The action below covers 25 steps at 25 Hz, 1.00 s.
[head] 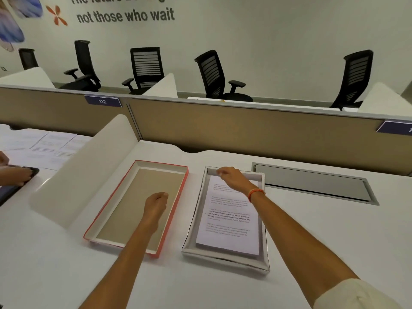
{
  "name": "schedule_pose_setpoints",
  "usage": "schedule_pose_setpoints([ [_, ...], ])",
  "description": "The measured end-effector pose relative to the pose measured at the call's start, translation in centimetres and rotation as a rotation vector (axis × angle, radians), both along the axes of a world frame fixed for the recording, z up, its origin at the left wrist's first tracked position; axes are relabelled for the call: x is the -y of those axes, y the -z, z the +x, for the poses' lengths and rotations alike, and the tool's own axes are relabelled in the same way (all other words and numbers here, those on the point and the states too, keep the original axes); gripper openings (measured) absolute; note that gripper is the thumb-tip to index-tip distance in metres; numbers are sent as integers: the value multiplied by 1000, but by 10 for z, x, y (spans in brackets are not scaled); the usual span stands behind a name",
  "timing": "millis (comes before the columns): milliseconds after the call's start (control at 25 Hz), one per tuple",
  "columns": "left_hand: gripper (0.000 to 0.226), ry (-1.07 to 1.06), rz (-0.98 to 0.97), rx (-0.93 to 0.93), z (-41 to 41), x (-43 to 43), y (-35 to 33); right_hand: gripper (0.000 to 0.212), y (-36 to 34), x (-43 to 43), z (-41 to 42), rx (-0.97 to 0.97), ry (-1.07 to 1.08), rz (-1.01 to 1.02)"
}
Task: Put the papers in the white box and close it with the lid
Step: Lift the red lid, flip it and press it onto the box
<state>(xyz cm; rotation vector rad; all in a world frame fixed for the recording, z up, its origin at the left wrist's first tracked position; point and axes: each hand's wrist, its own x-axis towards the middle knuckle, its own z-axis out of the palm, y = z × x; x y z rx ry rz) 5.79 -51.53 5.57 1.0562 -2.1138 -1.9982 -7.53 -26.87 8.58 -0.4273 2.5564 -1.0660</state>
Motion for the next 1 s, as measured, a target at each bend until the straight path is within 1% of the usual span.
schedule_pose_setpoints([
  [120, 36, 43, -208, 26, 0, 55, 6, 37, 10, 47, 24, 43, 47, -65],
  [320, 36, 108, -516, 18, -5, 139, 26, 38, 34, 121, 61, 113, 152, -133],
  [480, 41, 159, -613, 72, -4, 194, 43, 41, 53, 154, 86, 167, 258, -152],
  [600, 48, 211, -718, 136, 2, 221, 56, 50, 66, 168, 103, 220, 331, -176],
  [720, 60, 247, -809, 256, 10, 242, 69, 58, 78, 177, 119, 262, 389, -209],
  [760, 60, 247, -820, 290, 12, 248, 74, 60, 81, 180, 123, 276, 407, -220],
  [840, 50, 264, -827, 321, 13, 257, 81, 63, 86, 185, 129, 289, 434, -227],
  [1000, 18, 325, -826, 307, 15, 267, 95, 65, 94, 192, 141, 307, 474, -214],
])
